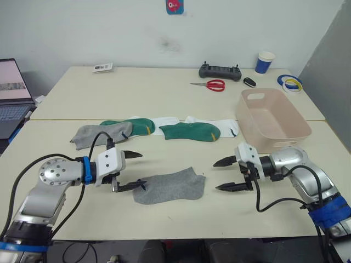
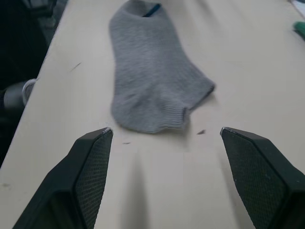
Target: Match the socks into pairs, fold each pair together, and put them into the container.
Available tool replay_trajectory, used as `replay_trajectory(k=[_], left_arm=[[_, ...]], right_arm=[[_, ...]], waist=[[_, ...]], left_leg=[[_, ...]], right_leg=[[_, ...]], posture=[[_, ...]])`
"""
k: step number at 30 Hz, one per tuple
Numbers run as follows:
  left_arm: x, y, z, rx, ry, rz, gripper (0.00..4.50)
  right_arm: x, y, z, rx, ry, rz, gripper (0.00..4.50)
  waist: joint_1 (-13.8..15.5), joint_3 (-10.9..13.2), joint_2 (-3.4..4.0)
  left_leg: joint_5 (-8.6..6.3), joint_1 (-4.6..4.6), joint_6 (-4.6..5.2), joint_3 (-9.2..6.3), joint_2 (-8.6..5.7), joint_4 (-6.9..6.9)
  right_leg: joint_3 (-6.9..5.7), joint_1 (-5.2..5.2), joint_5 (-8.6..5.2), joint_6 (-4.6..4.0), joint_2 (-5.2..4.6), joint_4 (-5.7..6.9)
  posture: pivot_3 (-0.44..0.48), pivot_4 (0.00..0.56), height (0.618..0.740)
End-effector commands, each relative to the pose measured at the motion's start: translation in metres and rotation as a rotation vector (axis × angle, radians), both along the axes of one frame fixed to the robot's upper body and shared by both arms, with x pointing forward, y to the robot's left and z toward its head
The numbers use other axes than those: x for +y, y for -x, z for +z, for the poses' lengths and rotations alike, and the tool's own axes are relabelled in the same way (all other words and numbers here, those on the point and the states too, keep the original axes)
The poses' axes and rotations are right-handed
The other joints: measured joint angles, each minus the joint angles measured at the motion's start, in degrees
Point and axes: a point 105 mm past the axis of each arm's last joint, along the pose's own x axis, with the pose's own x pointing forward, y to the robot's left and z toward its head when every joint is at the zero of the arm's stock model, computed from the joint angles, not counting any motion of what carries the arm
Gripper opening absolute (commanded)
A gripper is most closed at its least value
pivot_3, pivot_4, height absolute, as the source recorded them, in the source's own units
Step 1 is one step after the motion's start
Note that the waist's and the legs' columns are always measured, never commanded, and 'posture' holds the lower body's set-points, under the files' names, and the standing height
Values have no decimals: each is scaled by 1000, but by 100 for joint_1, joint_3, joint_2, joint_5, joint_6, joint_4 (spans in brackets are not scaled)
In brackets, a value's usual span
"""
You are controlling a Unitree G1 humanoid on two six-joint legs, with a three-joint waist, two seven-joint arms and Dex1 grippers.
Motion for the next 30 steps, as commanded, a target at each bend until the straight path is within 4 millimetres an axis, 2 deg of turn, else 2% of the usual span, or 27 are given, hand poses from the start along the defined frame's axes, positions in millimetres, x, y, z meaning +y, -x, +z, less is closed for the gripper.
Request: replay_trajectory(k=[1,4,8,13,15,18,23,27,28,30], left_arm=[[-2,15,13,-27,15,-41,4472],[-2,36,5,22,-9,-91,4472],[-3,53,-7,62,-18,-98,4472],[-4,57,-27,68,-47,-71,4472],[-6,57,-35,67,-64,-57,4067],[-8,56,-45,88,-91,-35,3216],[-10,51,-53,90,-124,-14,1541],[-14,47,-52,82,-128,-9,265],[-14,46,-52,80,-129,-10,26],[-14,46,-49,76,-131,-15,26]], right_arm=[[5,4,-3,-46,5,35,3884],[6,-3,-11,2,-18,-28,3884],[8,-12,-19,70,-60,-95,3884],[10,-18,-27,124,-73,-127,3884],[13,-19,-30,142,-75,-131,3884],[16,-20,-32,173,-83,-138,3282],[19,-22,-32,196,-93,-144,1449],[24,-22,-30,204,-100,-142,19],[25,-22,-30,204,-102,-142,0],[27,-21,-28,209,-112,-140,0]], waist=[[-8,0,0],[-44,0,0],[-62,1,1],[-49,1,2],[-58,1,1],[-78,1,2],[-84,1,2],[-79,1,2],[-80,1,2],[-81,1,2]], left_leg=[[0,1,0,1,0,0],[0,6,0,9,0,2],[0,5,0,8,1,0],[0,5,0,7,-3,1],[0,6,0,9,-4,0],[0,7,0,11,-3,0],[-1,7,1,6,-2,-2],[-1,6,1,6,-3,-2],[-1,6,1,6,-3,-2],[-1,7,1,8,-4,-2]], right_leg=[[0,2,0,0,0,0],[4,4,0,1,0,0],[8,4,-1,-2,0,-2],[16,7,-2,-2,-1,-5],[16,7,-2,-2,-1,-5],[16,7,-1,-2,1,-5],[18,7,-2,-3,1,-5],[18,8,-2,-3,2,-5],[17,8,-2,-3,2,-5],[17,8,-2,-2,5,-5]], posture=[[0,150,740],[0,150,740],[0,150,740],[0,150,740],[0,150,740],[0,150,740],[0,150,740],[0,150,740],[0,150,740],[0,150,740]])
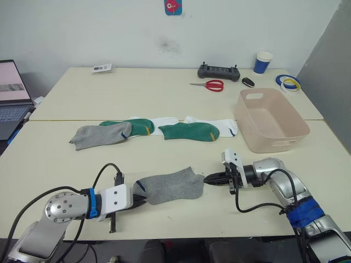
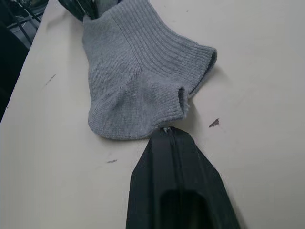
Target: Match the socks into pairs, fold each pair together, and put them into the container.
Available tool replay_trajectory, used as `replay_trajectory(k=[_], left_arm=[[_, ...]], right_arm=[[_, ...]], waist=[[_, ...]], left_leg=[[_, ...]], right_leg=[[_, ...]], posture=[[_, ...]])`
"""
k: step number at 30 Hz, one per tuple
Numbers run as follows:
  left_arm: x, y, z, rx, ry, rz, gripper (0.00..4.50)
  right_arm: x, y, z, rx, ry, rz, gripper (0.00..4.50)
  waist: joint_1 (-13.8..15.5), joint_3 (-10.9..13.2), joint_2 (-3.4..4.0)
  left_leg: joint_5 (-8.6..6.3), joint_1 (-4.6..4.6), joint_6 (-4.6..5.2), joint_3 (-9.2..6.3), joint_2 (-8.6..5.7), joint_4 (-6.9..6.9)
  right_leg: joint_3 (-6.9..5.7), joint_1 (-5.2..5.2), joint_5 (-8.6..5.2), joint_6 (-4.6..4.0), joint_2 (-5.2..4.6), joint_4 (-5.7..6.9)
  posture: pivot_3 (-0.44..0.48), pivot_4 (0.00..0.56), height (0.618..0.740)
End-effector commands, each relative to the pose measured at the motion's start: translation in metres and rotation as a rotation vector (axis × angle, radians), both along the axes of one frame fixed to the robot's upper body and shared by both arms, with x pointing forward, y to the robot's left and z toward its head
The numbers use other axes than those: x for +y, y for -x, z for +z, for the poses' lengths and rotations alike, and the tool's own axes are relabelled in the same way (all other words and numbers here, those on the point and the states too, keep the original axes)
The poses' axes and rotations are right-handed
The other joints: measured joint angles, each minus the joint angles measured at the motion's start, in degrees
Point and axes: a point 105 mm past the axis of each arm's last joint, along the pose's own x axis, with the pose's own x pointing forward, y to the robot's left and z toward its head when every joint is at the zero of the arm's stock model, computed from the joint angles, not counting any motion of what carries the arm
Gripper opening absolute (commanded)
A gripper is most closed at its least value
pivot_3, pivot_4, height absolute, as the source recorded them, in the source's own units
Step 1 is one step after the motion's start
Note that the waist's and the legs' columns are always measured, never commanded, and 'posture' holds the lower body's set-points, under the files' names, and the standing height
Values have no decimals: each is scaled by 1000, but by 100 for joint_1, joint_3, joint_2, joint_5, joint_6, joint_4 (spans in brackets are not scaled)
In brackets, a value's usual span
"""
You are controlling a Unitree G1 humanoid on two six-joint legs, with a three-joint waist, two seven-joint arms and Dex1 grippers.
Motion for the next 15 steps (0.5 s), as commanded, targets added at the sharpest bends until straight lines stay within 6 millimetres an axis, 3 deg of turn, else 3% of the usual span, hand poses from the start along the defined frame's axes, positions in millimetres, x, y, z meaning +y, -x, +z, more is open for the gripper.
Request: replay_trajectory(k=[1,8,12,15], left_arm=[[-2,-2,6,-24,-3,-12,26],[2,-10,10,-43,44,3,26],[-1,-4,11,21,103,-15,0],[1,-1,8,37,93,-30,0]], right_arm=[[7,-2,14,-29,-25,19,0],[4,-1,16,-29,-16,2,0],[-1,3,18,-15,-2,7,841],[-5,1,20,-10,1,-19,2020]], waist=[[-1,0,0],[-2,0,0],[-2,0,0],[-8,0,0]], left_leg=[[0,0,0,0,0,0],[0,0,0,-1,0,0],[0,-2,0,2,0,0],[0,-1,0,2,0,0]], right_leg=[[0,0,0,0,1,0],[0,0,0,0,1,0],[-1,-1,0,0,1,-1],[-1,-1,0,0,1,-1]], posture=[[0,150,740],[0,150,740],[0,150,740],[0,150,740]])
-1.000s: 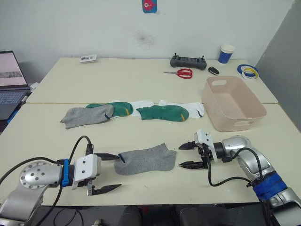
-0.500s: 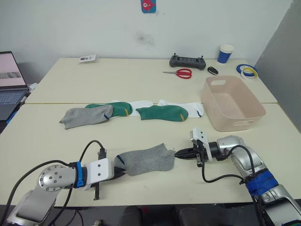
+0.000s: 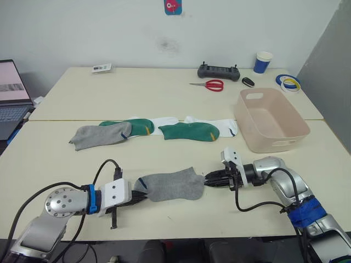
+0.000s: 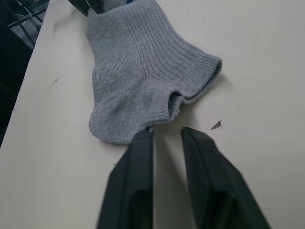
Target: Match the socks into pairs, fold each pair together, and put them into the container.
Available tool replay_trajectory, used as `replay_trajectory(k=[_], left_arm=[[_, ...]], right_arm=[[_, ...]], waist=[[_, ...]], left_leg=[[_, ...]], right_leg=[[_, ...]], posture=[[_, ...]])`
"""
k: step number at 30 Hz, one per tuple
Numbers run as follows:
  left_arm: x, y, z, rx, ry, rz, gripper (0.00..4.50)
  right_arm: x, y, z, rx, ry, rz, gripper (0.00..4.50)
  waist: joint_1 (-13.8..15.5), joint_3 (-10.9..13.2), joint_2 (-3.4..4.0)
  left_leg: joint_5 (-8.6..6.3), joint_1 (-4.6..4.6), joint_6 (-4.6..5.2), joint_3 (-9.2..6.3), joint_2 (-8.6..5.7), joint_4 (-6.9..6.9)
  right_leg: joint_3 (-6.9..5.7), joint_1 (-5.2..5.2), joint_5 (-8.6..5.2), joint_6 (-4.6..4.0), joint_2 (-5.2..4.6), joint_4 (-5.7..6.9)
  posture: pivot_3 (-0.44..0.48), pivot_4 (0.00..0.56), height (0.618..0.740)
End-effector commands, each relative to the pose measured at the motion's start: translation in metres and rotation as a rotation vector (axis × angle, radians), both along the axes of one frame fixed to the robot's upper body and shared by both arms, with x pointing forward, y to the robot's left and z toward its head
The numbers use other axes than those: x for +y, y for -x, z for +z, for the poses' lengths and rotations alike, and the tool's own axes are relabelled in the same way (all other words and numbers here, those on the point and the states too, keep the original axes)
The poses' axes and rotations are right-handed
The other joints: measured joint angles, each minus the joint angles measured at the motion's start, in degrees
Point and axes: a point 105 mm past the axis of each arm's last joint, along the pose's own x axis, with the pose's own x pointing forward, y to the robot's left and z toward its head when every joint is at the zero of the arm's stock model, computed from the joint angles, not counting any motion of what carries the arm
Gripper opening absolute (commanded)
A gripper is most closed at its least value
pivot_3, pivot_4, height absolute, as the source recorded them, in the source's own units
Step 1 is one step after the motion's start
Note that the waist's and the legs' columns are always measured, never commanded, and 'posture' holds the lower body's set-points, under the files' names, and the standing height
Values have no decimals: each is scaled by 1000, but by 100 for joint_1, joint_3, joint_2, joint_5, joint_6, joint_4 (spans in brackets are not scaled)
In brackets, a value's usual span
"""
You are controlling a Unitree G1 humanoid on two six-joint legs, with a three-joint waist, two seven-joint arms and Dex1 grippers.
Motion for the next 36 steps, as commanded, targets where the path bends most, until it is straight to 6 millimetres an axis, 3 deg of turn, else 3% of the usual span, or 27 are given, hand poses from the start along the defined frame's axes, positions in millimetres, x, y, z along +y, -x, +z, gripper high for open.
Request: replay_trajectory(k=[1,9,20,23,28,36], left_arm=[[4,0,2,-7,-4,-13,0],[13,-4,-5,-58,-64,-47,0],[10,-6,-5,-73,-52,-60,0],[10,-5,-6,-70,-50,-60,0],[13,-4,-12,-68,-60,-60,0],[20,-11,-9,-119,-91,-87,0]], right_arm=[[-3,0,15,-8,-35,-12,2306],[3,4,27,67,-110,-37,2306],[15,9,9,64,-70,-22,2306],[16,8,11,59,-81,-20,1721],[16,8,12,59,-82,-6,45],[11,18,14,67,-69,28,45]], waist=[[-2,0,0],[-4,0,0],[-5,0,0],[-5,0,0],[-5,0,0],[3,0,0]], left_leg=[[0,0,0,-1,0,0],[0,0,0,-1,1,0],[0,0,0,-1,0,0],[0,-1,0,-1,0,0],[0,0,0,-1,1,0],[0,0,0,-1,0,-1]], right_leg=[[0,0,0,0,0,0],[1,0,0,0,1,0],[0,-1,0,0,1,0],[0,-1,0,1,1,0],[-1,-1,0,1,1,0],[-1,0,0,0,1,0]], posture=[[0,150,740],[0,150,740],[0,150,740],[0,150,740],[0,150,740],[0,150,740]])
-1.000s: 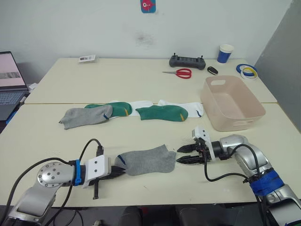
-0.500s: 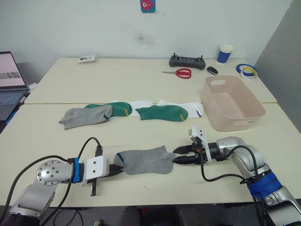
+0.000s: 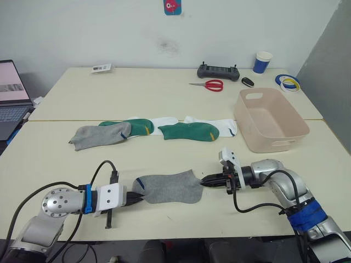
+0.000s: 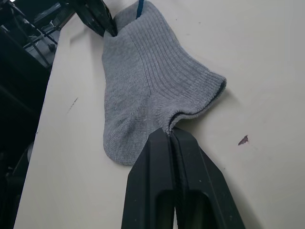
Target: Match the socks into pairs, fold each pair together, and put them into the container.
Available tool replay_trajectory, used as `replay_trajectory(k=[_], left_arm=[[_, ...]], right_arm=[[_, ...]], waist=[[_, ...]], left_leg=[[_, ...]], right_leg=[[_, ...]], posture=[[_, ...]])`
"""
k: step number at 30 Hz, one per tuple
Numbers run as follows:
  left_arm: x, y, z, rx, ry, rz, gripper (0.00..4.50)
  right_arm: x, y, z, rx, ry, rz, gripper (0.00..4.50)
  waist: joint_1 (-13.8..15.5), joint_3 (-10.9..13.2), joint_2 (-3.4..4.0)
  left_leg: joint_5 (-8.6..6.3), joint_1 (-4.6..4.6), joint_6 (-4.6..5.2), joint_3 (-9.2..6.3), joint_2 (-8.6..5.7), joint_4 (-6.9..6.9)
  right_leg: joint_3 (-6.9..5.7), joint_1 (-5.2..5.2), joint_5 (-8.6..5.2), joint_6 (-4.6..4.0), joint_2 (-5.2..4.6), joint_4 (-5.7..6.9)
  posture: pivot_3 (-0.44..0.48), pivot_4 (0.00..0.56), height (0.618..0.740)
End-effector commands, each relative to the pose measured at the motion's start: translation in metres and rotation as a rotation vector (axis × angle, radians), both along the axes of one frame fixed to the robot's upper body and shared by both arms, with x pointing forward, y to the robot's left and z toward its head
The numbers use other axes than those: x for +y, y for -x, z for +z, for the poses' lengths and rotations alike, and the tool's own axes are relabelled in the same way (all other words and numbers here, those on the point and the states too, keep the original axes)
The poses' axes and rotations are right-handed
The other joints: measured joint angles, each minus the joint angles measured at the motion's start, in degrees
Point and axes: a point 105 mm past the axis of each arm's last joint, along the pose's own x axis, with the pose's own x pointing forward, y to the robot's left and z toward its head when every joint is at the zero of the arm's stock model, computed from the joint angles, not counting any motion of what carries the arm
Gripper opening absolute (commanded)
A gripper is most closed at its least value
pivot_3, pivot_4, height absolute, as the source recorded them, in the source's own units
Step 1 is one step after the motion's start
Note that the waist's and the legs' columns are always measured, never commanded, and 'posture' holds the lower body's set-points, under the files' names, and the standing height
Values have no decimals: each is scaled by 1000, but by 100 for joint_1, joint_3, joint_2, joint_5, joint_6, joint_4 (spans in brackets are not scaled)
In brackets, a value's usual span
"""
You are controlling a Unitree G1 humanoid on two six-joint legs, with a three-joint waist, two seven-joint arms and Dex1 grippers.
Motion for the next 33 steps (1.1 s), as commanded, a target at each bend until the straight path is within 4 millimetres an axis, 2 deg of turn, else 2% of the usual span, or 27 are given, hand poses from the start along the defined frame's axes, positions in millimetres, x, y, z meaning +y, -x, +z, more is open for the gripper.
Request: replay_trajectory(k=[1,6,16,19,24,25,29,33], left_arm=[[6,-6,0,-27,-28,-6,0],[5,-12,0,-42,-25,-21,0],[-5,-12,-7,9,-12,-48,0],[-5,-12,-5,27,1,-40,657],[4,-13,0,11,-3,3,2187],[6,-11,1,19,1,14,2456],[14,-2,15,82,73,93,2456],[14,0,38,156,196,189,2456]], right_arm=[[0,9,11,-18,-22,47,45],[-3,16,10,-1,-11,44,45],[-1,11,7,-21,-3,9,45],[-4,13,6,-5,-4,23,690],[-14,9,12,-69,-1,-16,2397],[-17,9,14,-76,-1,-17,2409],[-23,12,24,-154,2,-6,2409],[-8,9,33,-235,-37,9,2409]], waist=[[8,0,0],[2,0,0],[40,-1,1],[46,-1,1],[23,-1,2],[19,-1,2],[-29,-1,2],[-47,1,-1]], left_leg=[[0,0,0,0,0,0],[0,0,0,0,0,0],[0,0,0,2,-4,1],[0,0,0,2,-4,2],[-1,1,1,5,-3,1],[-2,1,3,5,-3,1],[-7,1,12,14,0,1],[-8,3,13,8,13,0]], right_leg=[[0,0,0,0,0,0],[-2,0,0,0,1,0],[-2,2,0,2,-1,0],[-2,3,1,3,-1,0],[-4,2,-1,5,-1,-1],[-3,2,-1,5,-1,-2],[2,0,-2,7,-10,-3],[1,-2,-3,6,-8,-1]], posture=[[0,150,740],[0,150,740],[0,150,740],[0,150,740],[0,150,740],[0,150,740],[0,150,740],[0,150,740]])
